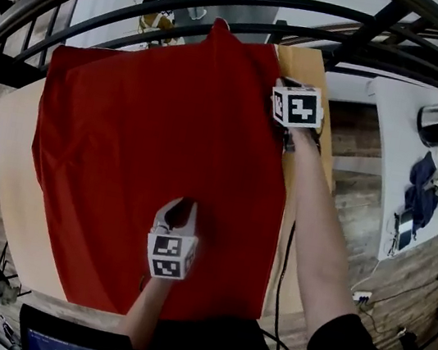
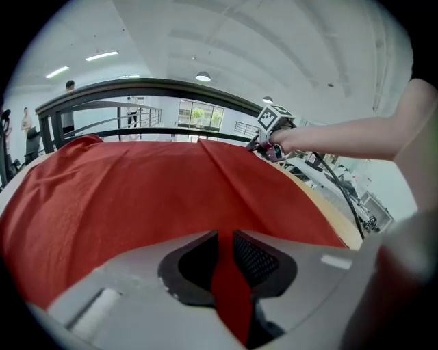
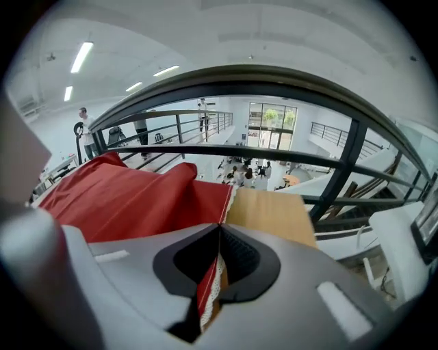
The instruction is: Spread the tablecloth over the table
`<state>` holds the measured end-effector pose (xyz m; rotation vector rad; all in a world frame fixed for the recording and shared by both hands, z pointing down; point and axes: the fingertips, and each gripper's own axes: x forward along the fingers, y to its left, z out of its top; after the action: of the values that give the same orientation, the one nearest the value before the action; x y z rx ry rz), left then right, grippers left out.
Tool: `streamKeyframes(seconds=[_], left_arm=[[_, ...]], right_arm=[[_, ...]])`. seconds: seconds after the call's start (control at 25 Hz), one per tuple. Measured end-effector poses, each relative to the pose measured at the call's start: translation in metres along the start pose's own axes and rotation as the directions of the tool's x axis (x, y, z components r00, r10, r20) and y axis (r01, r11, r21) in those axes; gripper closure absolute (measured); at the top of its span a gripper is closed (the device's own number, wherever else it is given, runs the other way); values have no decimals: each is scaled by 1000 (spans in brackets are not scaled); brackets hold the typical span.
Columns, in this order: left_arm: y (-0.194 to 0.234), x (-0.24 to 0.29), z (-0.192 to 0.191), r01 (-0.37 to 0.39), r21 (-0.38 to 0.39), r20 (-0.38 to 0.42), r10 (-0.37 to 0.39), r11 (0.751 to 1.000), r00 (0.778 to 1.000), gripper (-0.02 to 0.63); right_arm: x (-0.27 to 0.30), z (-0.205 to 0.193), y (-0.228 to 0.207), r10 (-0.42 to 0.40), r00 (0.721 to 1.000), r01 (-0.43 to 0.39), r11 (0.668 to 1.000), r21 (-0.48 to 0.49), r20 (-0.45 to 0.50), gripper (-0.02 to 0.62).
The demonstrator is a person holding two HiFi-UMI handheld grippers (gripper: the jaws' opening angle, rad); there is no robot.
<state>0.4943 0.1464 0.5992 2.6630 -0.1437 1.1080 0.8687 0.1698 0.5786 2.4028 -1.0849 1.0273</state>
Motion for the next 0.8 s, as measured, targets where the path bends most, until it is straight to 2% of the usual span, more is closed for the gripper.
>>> streamKeyframes(seconds=[0.08,0.2,0.4,0.52,0.68,0.76,0.8], left_arm=[[-1,-2,6,-2,-20,8,2,1000,1000,531],[-7,0,13,-1,-36,15,2,999,1000,531],[-20,12,17,-1,-3,0,1,1000,1000,531],[-24,16,13,-22,18,-20,22,1000,1000,523],[-18,21,12,-60,-36,-19,59,998,998,531],[-19,22,11,-54,-33,-18,54,998,998,523],[-21,20,10,-42,-25,-13,41,999,999,518]], right_arm=[[-4,11,-41,-44,999,44,998,-40,11,578],[-4,12,-97,-107,994,103,989,-108,-30,578],[-7,16,-157,-169,985,162,977,-139,-41,578],[0,15,-176,-168,985,160,977,-141,-44,575],[-13,14,-186,-165,986,167,981,-94,29,474],[-46,2,-175,-130,986,134,990,-34,108,481],[-68,-10,-161,-96,984,100,995,-18,147,512]])
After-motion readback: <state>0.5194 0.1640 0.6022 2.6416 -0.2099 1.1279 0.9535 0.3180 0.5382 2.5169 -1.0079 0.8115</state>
